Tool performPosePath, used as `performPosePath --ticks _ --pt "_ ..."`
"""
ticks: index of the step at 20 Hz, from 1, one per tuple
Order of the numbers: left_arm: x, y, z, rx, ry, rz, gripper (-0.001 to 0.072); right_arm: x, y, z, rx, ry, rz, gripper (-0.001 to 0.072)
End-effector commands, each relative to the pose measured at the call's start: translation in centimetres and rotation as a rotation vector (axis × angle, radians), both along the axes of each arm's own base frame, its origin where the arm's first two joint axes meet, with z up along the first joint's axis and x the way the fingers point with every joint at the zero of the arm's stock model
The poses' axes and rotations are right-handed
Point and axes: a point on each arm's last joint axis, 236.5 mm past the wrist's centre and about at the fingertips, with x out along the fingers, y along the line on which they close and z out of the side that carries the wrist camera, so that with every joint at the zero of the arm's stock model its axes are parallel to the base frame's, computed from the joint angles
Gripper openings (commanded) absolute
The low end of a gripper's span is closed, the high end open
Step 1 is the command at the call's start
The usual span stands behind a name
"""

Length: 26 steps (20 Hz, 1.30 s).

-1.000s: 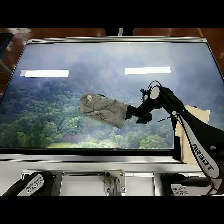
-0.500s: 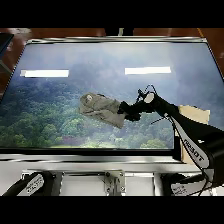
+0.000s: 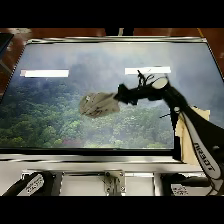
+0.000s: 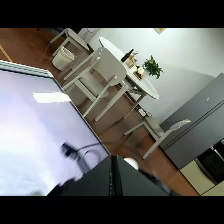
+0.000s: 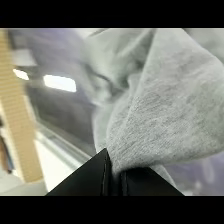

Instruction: Fold the shirts.

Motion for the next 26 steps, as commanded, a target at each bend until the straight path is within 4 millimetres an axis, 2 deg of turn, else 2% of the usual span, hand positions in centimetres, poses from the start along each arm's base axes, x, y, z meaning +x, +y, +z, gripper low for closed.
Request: performPosePath --ticks 1,2,3,4,6,9,13,15,17,19,20,23,24,26 --pt "0.3 0.2 0.1 -0.007 -0.002 0.017 0.0037 3.9 -4.7 14.0 0.141 -0.189 -0.159 0.0069" --pt "0.3 0.2 0.1 -0.007 -0.002 0.016 0.0037 4.8 -7.4 17.3 0.156 -0.234 -0.223 0.0068" --pt "0.3 0.2 0.1 -0.006 -0.001 0.014 0.0037 5.3 -10.2 19.4 0.151 -0.256 -0.282 0.0068" --pt "0.2 0.1 0.1 -0.005 -0.001 0.01 0.0037 5.5 -13.3 20.9 0.132 -0.267 -0.34 0.0068" --pt "0.0 0.0 0.0 -0.001 0.001 -0.002 0.0037 5.1 -19.0 22.2 0.072 -0.263 -0.426 0.0068" --pt "-0.3 -0.3 -0.1 0.005 0.003 -0.018 0.0037 3.8 -27.5 21.4 -0.077 -0.227 -0.54 0.0068" --pt "-0.4 -0.3 -0.2 -0.011 0.028 -0.024 0.0037 1.1 -38.5 17.2 -0.35 -0.11 -0.729 0.0068" --pt "-0.4 -0.3 -0.1 -0.012 0.028 -0.022 0.0037 -0.6 -42.4 15.6 -0.471 -0.052 -0.795 0.0068" --pt "-0.3 -0.3 -0.1 -0.012 0.028 -0.021 0.0037 -1.9 -45.4 14.7 -0.561 -0.014 -0.848 0.0068" --pt "-0.3 -0.3 -0.1 -0.012 0.028 -0.021 0.0037 -3.0 -47.2 14.2 -0.607 0.015 -0.881 0.0068" --pt "-0.3 -0.3 -0.1 -0.012 0.027 -0.021 0.0037 -3.5 -47.6 13.9 -0.617 0.034 -0.886 0.0069" --pt "0.0 0.0 0.0 -0.018 0.024 -0.003 0.0037 -6.1 -47.1 12.2 -0.67 0.143 -0.807 0.0068" --pt "0.1 0.1 0.1 -0.02 0.023 0.004 0.0037 -6.1 -47.3 12.3 -0.683 0.132 -0.796 0.0069" --pt "0.1 0.1 0.0 -0.02 0.024 0.002 0.0037 -3.9 -47.5 14.1 -0.651 0.018 -0.834 0.0069"
